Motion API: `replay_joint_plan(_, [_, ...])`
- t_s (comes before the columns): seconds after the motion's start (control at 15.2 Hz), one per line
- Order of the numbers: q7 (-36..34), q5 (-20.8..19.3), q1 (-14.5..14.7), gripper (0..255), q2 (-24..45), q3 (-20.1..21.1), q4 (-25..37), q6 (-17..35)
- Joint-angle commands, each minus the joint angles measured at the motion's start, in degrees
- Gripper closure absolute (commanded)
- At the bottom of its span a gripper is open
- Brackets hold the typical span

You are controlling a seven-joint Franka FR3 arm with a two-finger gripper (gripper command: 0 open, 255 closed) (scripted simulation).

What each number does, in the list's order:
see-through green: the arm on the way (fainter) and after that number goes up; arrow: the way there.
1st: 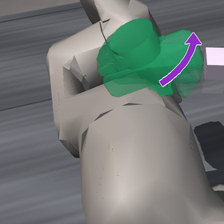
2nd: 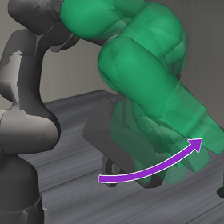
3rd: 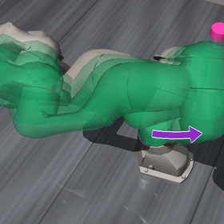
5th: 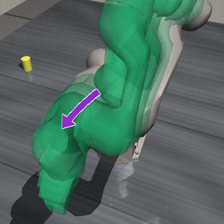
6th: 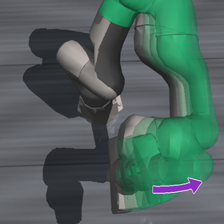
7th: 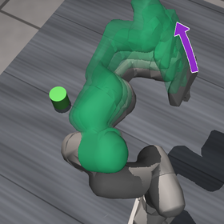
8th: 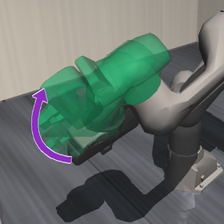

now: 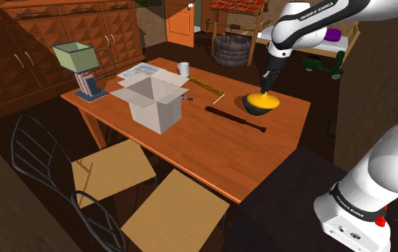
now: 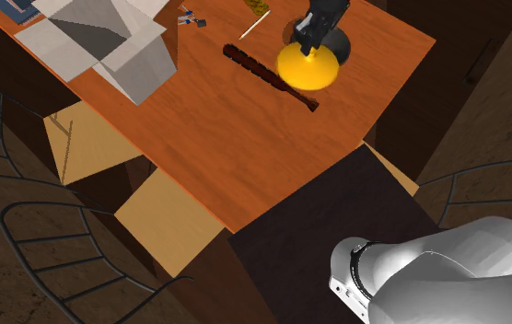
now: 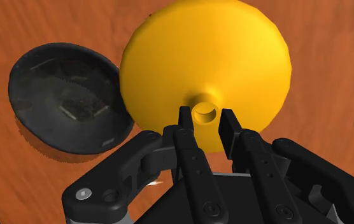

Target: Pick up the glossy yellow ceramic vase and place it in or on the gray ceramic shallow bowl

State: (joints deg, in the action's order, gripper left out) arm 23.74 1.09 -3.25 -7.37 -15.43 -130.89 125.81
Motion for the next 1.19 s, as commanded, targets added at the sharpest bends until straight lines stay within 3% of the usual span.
replay_joint_plan(0.0, [2.8, 1.1, -0.7, 255, 3.5, -1.4, 4.4, -1.1])
replay_joint_plan(0.4, [10.2, 5.1, -3.7, 255, 14.2, -4.1, 18.6, -5.6])
replay_joint_plan(0.86, [16.9, 10.0, -9.0, 255, 27.6, -5.3, 38.1, -13.0])
replay_joint_plan(1.12, [17.3, 10.5, -9.1, 255, 28.5, -5.1, 36.1, -10.3])
